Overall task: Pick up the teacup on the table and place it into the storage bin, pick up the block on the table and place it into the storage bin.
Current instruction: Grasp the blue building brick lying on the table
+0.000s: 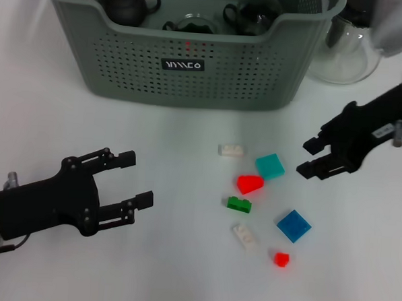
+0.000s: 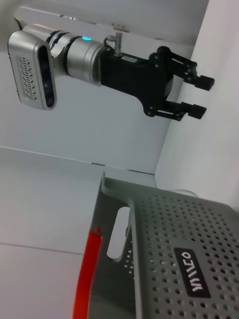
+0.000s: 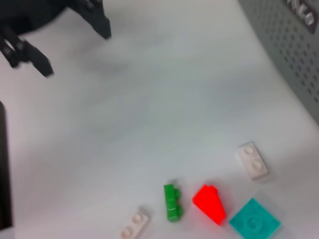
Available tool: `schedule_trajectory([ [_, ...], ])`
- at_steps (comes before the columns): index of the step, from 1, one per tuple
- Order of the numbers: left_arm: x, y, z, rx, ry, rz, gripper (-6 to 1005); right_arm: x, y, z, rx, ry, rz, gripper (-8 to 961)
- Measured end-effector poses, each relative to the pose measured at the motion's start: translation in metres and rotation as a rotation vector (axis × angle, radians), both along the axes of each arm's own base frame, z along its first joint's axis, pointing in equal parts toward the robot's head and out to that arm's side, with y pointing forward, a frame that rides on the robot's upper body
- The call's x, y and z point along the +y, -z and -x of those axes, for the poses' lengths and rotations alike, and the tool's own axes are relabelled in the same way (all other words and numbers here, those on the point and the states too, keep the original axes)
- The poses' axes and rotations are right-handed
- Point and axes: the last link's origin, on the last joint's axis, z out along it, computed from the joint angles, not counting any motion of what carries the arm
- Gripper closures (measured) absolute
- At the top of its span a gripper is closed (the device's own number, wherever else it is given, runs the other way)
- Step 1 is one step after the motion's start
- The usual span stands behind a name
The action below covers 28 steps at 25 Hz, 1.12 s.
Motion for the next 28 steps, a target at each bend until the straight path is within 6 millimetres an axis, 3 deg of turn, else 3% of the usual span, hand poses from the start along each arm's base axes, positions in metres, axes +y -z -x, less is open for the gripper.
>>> schedule_trajectory([
  [12,-0.004,-0.002,0.006,-0.012,-0.044,-0.025,237,0.009,0.034,0.003,-0.064,0.002,0.031,369],
  [23,-0.004,0.000,0.008,-0.011,-0.063,-0.027,237,0.001,0.050,0.011,-0.065,-0.047,0.078,193],
  [28,-0.006,0.000,0.010,-0.014,-0.073,-0.027,237,-0.004,0.063,0.010,-0.101,-0.090,0.100,310],
])
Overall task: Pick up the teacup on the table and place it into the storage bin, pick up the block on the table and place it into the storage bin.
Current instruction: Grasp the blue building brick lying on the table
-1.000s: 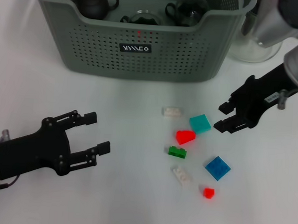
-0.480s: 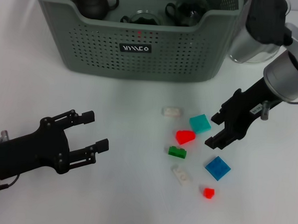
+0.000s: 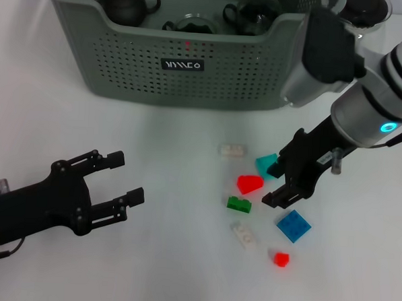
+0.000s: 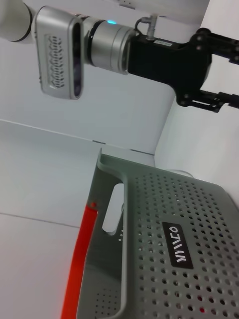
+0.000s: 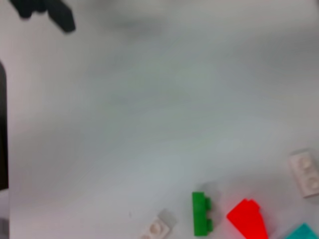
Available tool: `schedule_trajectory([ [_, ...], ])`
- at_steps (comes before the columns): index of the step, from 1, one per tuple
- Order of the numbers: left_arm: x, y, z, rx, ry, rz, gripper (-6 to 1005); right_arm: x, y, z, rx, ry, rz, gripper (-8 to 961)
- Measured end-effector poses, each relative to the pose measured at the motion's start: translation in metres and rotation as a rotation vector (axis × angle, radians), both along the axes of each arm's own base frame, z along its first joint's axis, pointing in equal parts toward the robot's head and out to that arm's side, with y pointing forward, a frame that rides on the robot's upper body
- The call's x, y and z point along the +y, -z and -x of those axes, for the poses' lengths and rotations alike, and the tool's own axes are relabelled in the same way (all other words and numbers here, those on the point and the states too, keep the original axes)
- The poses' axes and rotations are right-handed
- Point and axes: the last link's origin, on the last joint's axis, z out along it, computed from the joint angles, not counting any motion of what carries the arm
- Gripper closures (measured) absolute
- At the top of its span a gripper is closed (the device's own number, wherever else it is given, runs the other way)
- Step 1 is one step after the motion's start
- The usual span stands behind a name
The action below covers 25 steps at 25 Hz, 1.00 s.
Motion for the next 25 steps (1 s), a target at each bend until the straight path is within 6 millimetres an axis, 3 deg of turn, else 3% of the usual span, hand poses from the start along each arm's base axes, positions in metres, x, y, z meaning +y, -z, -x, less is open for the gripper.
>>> schedule_trajectory([
  [3,-0.001,0.001,0.000,-0.008,-0.007,0.000,237,-0.002,0.004,0.001,0.003,-0.006,0.011,359],
  [16,0.001,0.001,-0.001,-0.009,-0.005,-0.002,238,-0.013,0.009,-0.006,0.001,-0.005,0.055,360],
  [25,0.003,0.005,0.001,-0.006,-0.027,0.000,237,-0.016,-0.007,-0.010,-0.141,0.193,-0.023,360],
])
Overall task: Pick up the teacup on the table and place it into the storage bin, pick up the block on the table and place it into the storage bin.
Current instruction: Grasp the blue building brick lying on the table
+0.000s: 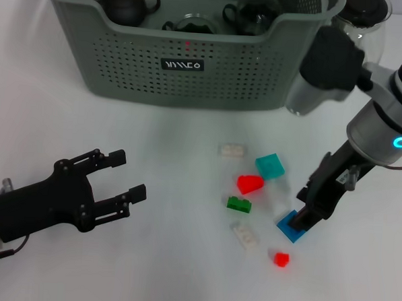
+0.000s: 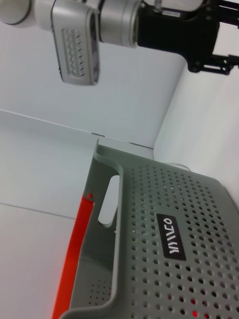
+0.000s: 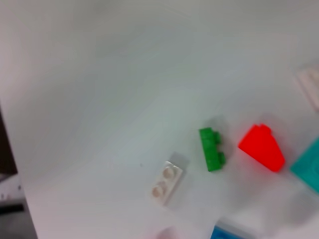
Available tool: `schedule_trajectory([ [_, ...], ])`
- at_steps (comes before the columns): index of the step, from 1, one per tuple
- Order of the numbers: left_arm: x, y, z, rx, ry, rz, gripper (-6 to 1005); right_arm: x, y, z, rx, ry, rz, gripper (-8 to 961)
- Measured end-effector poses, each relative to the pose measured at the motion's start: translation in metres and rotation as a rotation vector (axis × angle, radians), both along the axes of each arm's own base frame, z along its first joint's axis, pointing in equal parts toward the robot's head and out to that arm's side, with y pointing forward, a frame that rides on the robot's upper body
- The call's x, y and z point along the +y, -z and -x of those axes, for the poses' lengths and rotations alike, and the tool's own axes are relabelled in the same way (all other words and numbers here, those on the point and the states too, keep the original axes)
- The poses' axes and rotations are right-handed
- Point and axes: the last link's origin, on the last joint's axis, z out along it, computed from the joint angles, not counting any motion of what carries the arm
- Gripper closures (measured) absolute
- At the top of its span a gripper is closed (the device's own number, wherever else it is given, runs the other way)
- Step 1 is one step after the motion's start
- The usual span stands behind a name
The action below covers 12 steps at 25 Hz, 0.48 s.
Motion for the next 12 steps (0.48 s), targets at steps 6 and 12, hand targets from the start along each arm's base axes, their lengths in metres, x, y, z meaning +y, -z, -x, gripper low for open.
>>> schedule_trajectory([
  [6,0.0025,0.0029,0.0045,0.024,-0.029,-0.005,237,-0.0005,-0.0044,0.0115,-0.055,0.215,-0.118,360],
  [12,0.0045,0.0051,0.0077,0.039,-0.052,-0.009,238,-0.0011,-0.0007,0.0110,-0.072,0.342,-0.191,359],
])
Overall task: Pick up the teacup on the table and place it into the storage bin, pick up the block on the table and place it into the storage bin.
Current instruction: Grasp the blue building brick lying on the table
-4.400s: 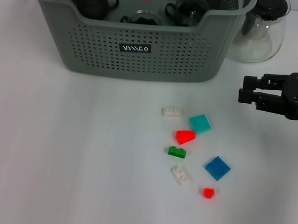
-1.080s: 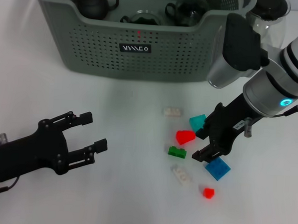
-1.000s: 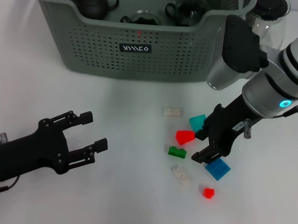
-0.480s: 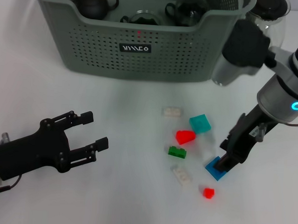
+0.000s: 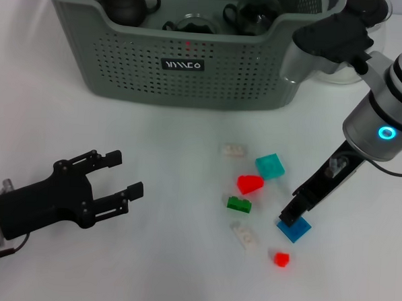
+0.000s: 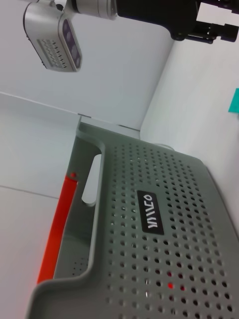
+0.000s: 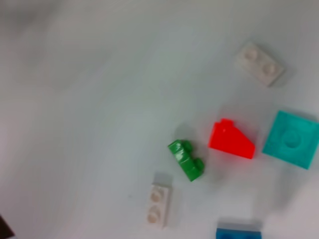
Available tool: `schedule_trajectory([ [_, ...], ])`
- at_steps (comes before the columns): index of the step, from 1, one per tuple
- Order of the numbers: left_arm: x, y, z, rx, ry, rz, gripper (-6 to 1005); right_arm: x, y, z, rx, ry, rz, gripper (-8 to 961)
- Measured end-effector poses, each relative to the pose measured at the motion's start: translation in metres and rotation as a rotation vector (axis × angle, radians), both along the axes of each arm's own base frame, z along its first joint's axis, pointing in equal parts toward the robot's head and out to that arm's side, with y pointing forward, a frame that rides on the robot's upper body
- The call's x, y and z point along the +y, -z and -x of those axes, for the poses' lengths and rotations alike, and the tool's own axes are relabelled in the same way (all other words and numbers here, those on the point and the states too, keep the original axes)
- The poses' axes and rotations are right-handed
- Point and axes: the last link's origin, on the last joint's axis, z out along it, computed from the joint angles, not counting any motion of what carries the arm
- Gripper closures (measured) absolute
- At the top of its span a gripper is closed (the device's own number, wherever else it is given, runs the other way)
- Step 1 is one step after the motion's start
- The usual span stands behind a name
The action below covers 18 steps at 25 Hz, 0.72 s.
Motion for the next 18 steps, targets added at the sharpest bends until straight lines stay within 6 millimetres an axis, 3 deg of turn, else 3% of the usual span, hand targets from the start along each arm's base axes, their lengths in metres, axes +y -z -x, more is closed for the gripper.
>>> schedule_trajectory([
  [6,0.003,0.001,0.005,0.024,-0.027,-0.008,238,0.000,0.002,-0.003,-0.017,0.062,-0.053,359],
  [18,0.006,0.002,0.006,0.038,-0.037,-0.011,238,-0.007,0.018,-0.004,-0.070,-0.002,-0.030,359],
])
